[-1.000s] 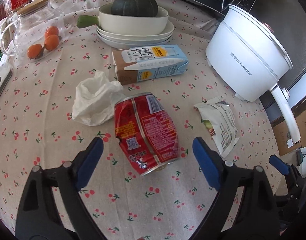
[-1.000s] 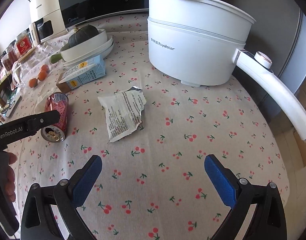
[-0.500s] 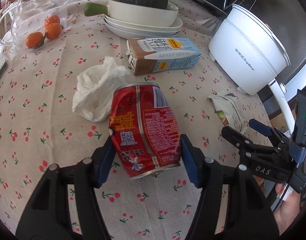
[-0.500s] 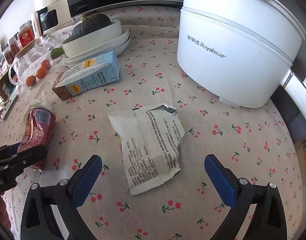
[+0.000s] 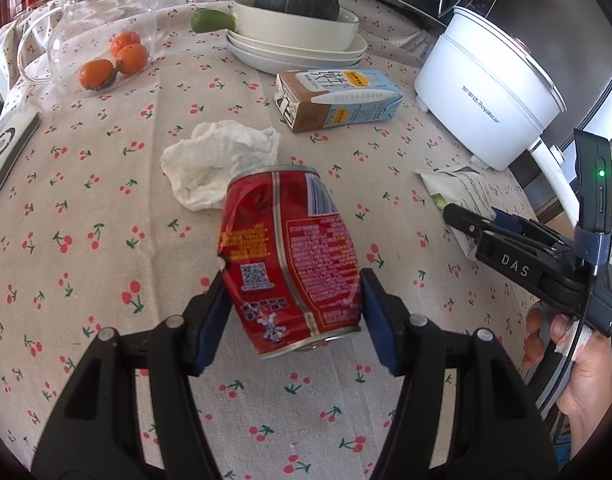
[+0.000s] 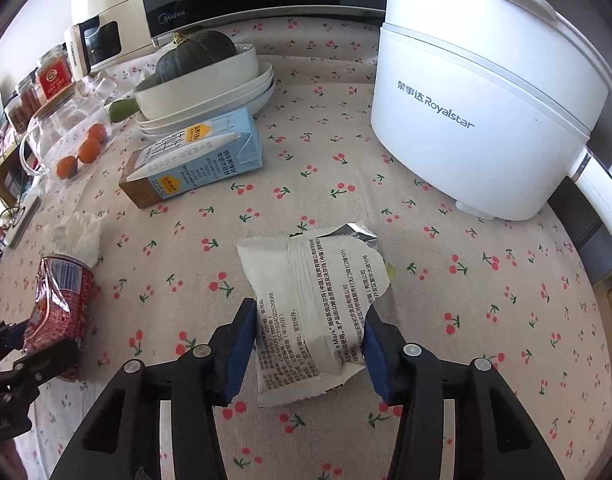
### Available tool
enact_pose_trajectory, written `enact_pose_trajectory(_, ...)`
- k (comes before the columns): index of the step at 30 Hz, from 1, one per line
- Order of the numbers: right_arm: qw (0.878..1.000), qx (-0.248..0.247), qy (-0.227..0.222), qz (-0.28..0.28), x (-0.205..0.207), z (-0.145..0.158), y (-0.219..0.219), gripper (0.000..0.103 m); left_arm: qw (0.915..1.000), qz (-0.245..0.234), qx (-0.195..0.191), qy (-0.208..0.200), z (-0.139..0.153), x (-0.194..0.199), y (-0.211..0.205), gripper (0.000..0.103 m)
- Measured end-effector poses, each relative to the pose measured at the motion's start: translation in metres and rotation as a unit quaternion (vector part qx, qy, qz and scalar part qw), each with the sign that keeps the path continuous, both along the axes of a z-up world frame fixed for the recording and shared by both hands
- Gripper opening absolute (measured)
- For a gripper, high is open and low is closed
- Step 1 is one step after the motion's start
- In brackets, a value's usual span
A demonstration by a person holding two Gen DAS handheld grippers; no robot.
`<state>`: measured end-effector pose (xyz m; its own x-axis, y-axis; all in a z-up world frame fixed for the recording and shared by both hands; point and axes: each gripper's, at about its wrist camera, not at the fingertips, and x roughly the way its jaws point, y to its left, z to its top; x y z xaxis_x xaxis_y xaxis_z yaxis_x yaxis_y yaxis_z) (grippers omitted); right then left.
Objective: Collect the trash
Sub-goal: 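Carry the crushed can and wrapper over the bin and open both tools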
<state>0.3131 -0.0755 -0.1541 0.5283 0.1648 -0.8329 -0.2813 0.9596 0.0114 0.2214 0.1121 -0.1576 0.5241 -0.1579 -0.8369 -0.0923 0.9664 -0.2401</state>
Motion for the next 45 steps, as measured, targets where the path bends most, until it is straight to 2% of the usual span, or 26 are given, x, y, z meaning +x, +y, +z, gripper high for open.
enact_pose_trajectory(11,1.000,0.010,-0.013,0.005,-0.086,0.035,-0.041,0.051,0.9988,-0.040,0.022,-0.015,0.029,-0.062,-0.033,0.064)
enact_pose_trajectory(24,0.999,0.027,-0.021,-0.017,-0.187,0.063,-0.094,0.051,0.9963,-0.076,0.006,-0.040,0.056,-0.138,-0.061,0.064)
enact_pose_trajectory(30,0.999,0.009,-0.026,-0.024,-0.225,0.068,-0.109,0.051,0.9942,-0.094,-0.003,-0.052,0.064,-0.163,-0.078,0.064)
enact_pose_trajectory(39,0.998,0.014,-0.028,-0.055,-0.267,0.074,-0.142,0.051,0.9870,-0.143,-0.008,-0.073,0.074,-0.188,-0.112,0.064)
enact_pose_trajectory(45,0.996,0.008,-0.029,-0.087,-0.289,0.074,-0.179,0.051,0.9790,-0.188,0.008,-0.079,0.072,-0.200,-0.143,0.064)
